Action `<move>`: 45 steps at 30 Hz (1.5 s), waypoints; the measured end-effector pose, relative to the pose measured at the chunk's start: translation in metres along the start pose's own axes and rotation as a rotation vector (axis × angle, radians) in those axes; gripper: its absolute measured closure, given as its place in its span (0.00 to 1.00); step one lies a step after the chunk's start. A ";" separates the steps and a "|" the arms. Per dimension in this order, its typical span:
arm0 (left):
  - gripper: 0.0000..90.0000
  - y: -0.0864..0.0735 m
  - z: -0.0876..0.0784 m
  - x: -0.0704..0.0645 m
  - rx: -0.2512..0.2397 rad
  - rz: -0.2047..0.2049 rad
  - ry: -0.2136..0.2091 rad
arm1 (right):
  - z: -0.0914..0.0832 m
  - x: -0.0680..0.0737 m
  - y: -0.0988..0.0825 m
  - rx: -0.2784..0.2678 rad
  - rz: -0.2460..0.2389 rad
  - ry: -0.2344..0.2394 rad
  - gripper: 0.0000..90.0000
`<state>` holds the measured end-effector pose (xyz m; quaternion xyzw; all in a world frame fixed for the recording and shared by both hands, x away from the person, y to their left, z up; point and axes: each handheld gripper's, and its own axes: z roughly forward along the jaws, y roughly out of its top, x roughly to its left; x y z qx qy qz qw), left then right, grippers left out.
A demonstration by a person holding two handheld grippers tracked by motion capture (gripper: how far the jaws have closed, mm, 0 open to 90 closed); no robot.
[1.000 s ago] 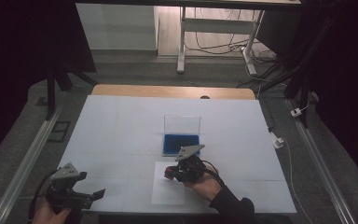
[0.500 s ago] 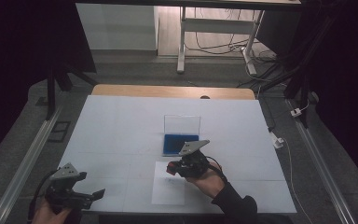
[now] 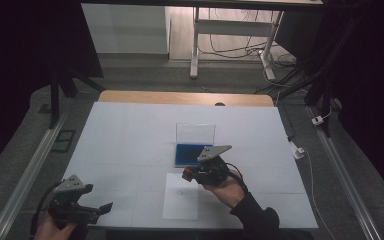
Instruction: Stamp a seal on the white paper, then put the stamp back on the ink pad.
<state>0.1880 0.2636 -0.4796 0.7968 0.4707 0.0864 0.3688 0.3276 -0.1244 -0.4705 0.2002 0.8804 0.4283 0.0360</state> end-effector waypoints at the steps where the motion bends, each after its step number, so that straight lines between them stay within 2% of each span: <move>1: 0.03 0.000 0.000 0.000 0.000 0.000 0.000 | -0.001 -0.001 0.000 -0.002 0.000 -0.002 0.89; 19: 0.03 0.000 0.000 0.000 0.002 -0.002 0.000 | -0.010 -0.017 0.006 -0.046 0.035 -0.058 0.89; 30: 0.03 0.001 0.001 0.000 0.004 -0.001 0.001 | -0.010 -0.025 0.009 -0.044 0.046 -0.087 0.89; 39: 0.03 0.001 0.002 -0.003 0.015 0.021 0.017 | -0.011 -0.032 0.014 -0.058 0.051 -0.108 0.89; 45: 0.03 0.002 0.002 -0.007 0.004 0.049 0.041 | -0.009 -0.038 0.018 -0.062 0.069 -0.105 0.89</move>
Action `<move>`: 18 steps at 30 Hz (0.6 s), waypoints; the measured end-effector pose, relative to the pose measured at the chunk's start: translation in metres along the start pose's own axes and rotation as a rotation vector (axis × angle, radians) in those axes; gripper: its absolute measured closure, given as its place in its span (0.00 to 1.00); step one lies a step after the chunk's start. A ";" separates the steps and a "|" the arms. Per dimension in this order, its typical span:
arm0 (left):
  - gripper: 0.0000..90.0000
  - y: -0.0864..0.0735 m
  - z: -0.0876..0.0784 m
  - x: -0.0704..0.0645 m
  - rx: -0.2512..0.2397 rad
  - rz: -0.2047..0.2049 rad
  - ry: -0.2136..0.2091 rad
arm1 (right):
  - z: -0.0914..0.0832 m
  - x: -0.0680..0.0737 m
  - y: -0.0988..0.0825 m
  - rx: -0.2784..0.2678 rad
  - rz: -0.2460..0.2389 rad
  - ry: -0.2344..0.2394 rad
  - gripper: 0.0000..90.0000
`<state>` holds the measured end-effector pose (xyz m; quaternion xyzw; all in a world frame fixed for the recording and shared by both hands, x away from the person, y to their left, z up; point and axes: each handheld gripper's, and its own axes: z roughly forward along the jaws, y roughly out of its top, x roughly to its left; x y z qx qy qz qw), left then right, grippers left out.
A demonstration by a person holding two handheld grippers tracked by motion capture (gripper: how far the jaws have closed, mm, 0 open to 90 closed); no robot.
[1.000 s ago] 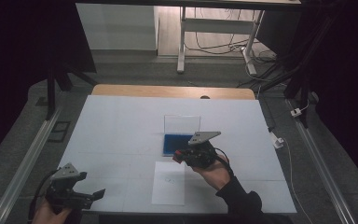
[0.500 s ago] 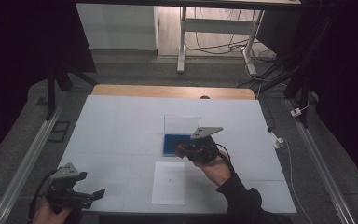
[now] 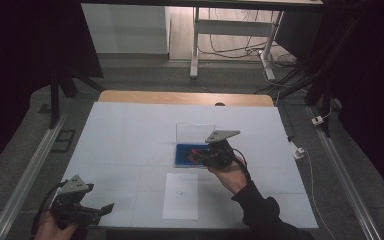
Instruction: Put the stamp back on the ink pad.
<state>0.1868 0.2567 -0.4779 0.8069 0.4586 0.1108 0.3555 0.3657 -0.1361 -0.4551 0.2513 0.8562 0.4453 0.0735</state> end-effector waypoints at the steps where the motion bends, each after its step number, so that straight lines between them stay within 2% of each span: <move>1: 0.02 0.000 0.000 0.000 -0.001 0.001 0.003 | 0.000 -0.001 0.001 -0.001 -0.003 0.000 0.89; 8: 0.02 0.000 0.001 0.001 0.003 -0.004 -0.005 | 0.004 -0.005 0.005 0.005 -0.003 -0.009 0.89; 18: 0.03 0.000 0.001 0.003 0.007 -0.021 -0.021 | 0.013 -0.020 0.009 0.018 0.017 -0.041 0.89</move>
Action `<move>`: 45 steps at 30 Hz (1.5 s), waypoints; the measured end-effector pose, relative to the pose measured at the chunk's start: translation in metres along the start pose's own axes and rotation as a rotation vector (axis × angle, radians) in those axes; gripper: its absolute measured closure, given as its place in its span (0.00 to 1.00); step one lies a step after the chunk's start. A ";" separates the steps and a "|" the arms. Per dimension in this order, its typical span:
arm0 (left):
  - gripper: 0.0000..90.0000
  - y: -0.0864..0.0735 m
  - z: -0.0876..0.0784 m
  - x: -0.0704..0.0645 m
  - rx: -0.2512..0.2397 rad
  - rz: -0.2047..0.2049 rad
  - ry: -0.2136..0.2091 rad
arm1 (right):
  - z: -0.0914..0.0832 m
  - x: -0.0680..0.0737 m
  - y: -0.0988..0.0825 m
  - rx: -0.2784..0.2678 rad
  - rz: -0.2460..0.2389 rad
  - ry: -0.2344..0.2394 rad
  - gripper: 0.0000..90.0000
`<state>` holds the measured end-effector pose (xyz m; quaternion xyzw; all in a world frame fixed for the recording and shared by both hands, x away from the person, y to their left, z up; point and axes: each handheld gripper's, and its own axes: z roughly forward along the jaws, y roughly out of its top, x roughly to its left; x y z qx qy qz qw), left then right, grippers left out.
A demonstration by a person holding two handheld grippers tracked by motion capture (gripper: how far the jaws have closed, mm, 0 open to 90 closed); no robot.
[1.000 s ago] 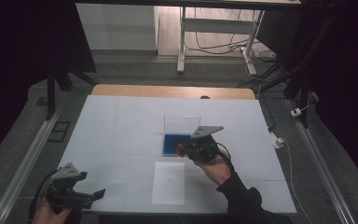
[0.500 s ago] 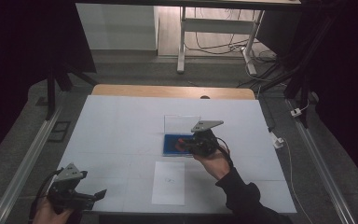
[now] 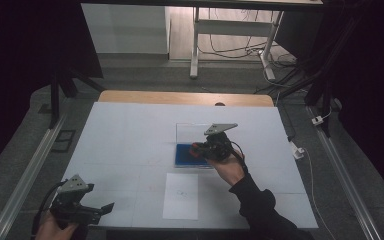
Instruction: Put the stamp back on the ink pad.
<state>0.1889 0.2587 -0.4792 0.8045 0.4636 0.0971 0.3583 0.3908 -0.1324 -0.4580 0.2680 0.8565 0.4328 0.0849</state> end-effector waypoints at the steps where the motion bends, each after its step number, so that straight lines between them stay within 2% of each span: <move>1: 0.03 0.000 0.000 0.000 0.000 0.000 0.000 | 0.001 -0.002 0.000 -0.002 -0.001 -0.002 0.89; 6: 0.03 0.000 0.000 0.000 0.000 0.002 0.000 | 0.006 -0.007 0.000 0.016 -0.011 -0.025 0.89; 19: 0.03 0.000 0.000 0.000 0.000 0.002 -0.003 | 0.025 -0.019 -0.005 0.067 -0.001 -0.051 0.89; 32: 0.03 0.000 0.000 0.000 -0.002 0.005 -0.004 | 0.043 -0.016 -0.013 0.148 -0.052 -0.077 0.89; 39: 0.03 0.000 0.000 0.000 -0.001 0.006 -0.003 | 0.044 -0.015 -0.015 0.139 -0.047 -0.085 0.89; 45: 0.03 0.000 0.000 0.000 -0.002 0.005 -0.004 | 0.043 -0.014 -0.014 0.144 -0.064 -0.089 0.87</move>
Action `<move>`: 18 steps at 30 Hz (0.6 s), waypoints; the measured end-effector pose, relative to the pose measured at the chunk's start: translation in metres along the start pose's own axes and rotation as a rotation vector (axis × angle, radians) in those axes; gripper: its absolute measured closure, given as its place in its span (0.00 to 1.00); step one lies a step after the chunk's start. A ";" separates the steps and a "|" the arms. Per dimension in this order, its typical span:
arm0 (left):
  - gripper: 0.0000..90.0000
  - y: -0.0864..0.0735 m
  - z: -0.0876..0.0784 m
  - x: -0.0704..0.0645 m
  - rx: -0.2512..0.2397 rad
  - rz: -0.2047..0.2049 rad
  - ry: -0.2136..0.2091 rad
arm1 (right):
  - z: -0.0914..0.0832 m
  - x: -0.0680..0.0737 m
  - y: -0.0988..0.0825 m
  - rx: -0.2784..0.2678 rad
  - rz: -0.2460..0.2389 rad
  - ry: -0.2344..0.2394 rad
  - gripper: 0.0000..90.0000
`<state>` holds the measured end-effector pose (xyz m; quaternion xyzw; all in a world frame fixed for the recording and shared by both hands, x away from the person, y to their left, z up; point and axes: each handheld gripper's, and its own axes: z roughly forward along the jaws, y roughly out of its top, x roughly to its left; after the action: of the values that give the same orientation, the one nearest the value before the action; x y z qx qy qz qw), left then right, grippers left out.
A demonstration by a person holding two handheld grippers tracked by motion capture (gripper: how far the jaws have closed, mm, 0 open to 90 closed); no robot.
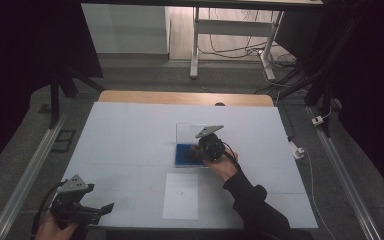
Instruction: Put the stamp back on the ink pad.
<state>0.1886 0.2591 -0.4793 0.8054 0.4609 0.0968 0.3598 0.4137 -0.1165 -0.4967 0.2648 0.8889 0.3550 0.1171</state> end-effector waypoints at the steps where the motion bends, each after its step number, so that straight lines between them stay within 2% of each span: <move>1: 0.03 0.000 0.000 0.000 0.000 -0.001 0.000 | 0.000 0.000 0.000 -0.007 -0.001 0.001 0.85; 10: 0.03 0.000 0.000 0.000 -0.001 -0.003 0.000 | -0.010 0.001 0.005 -0.056 0.021 0.008 0.73; 18: 0.03 0.000 0.000 0.000 -0.002 -0.003 -0.001 | -0.021 0.001 0.008 -0.080 0.042 0.043 0.54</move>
<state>0.1885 0.2594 -0.4792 0.8045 0.4618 0.0964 0.3610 0.4075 -0.1228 -0.4757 0.2709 0.8706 0.3982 0.1009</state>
